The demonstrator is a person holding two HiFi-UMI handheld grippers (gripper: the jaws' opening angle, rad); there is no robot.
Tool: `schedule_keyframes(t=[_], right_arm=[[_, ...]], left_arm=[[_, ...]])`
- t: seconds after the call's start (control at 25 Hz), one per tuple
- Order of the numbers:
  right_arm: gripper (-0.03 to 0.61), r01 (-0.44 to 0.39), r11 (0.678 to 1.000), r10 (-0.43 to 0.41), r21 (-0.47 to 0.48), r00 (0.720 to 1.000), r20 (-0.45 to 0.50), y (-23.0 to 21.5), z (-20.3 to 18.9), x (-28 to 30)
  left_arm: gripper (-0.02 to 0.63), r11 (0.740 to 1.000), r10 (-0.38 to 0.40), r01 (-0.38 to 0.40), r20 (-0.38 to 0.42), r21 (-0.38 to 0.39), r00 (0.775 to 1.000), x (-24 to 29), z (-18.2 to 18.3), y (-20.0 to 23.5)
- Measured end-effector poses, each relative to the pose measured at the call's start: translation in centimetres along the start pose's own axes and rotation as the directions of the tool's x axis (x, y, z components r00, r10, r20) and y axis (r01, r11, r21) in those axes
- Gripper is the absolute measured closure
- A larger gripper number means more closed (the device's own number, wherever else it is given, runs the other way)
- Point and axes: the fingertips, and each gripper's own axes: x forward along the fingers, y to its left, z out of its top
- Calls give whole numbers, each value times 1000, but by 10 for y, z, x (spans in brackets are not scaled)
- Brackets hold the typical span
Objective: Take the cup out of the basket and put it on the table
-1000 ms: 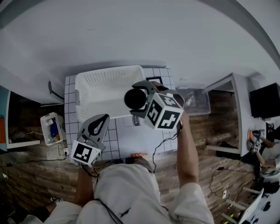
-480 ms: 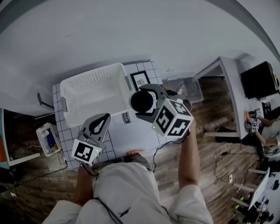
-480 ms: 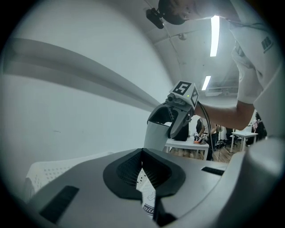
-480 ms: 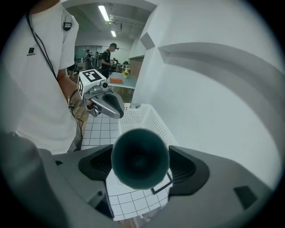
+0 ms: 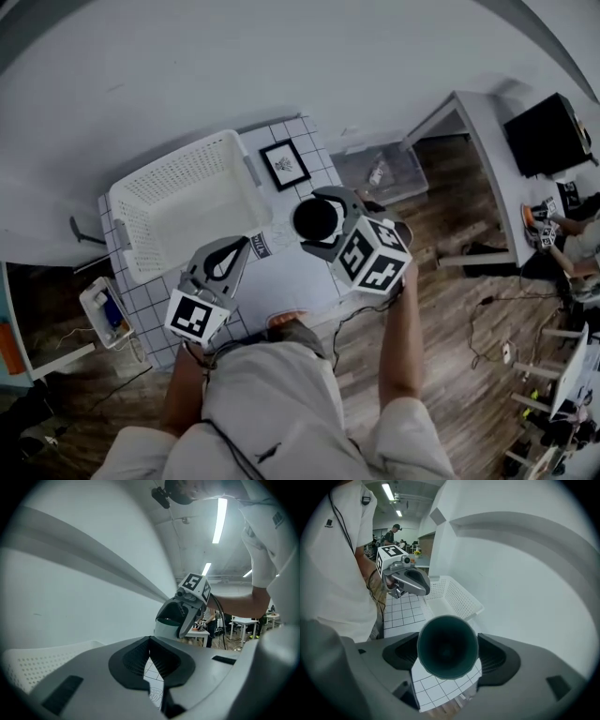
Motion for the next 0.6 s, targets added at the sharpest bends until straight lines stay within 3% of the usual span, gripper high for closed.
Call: schedule_keyframes(t=[0.24,0.6], right_arm=[[195,5,996,-3,85,1000,-25,16,-41,29],[195,11,985,-5,170,999,-34,41,-81,81]], left_arm=[[606,998,-52,53,-20,34,998,18,-15,-17],[606,994,-102,104,-54,28,993,36,-45,-34]])
